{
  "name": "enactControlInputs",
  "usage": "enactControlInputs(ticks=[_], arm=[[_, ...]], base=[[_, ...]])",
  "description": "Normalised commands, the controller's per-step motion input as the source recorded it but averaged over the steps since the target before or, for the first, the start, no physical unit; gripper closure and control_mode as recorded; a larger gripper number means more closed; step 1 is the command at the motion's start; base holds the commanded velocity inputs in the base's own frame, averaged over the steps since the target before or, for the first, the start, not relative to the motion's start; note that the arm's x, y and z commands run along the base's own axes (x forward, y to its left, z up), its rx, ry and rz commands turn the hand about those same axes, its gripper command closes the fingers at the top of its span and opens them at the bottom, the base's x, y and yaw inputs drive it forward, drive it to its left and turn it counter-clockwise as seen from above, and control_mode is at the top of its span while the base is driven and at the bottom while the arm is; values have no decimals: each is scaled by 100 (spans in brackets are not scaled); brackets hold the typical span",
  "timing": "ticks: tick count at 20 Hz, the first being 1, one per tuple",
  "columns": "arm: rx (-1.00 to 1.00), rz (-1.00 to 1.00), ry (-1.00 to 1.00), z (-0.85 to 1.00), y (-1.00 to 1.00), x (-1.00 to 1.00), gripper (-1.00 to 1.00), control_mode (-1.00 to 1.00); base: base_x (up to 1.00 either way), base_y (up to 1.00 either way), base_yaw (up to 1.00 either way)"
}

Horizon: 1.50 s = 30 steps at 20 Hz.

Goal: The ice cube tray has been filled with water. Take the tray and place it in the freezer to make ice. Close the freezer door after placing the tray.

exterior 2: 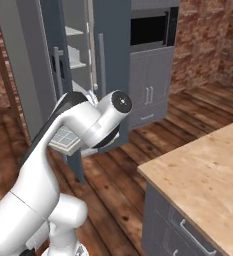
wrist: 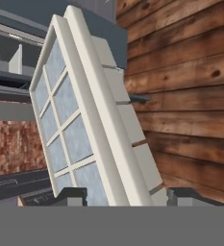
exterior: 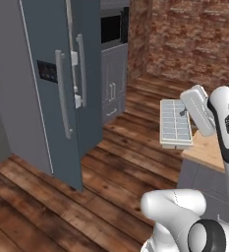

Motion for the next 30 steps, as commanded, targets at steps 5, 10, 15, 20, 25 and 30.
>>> enactControlInputs(ticks=[5,10,15,20,25,30], arm=[[0,0,0,0,0,0,100,100],[0,0,0,0,0,0,100,100],[0,0,0,0,0,0,100,100],[0,0,0,0,0,0,100,100],[0,0,0,0,0,0,100,100],[0,0,0,0,0,0,100,100]], base=[[43,25,5],[51,23,0],[46,7,0],[40,0,0],[51,-3,-4],[80,0,-10]])
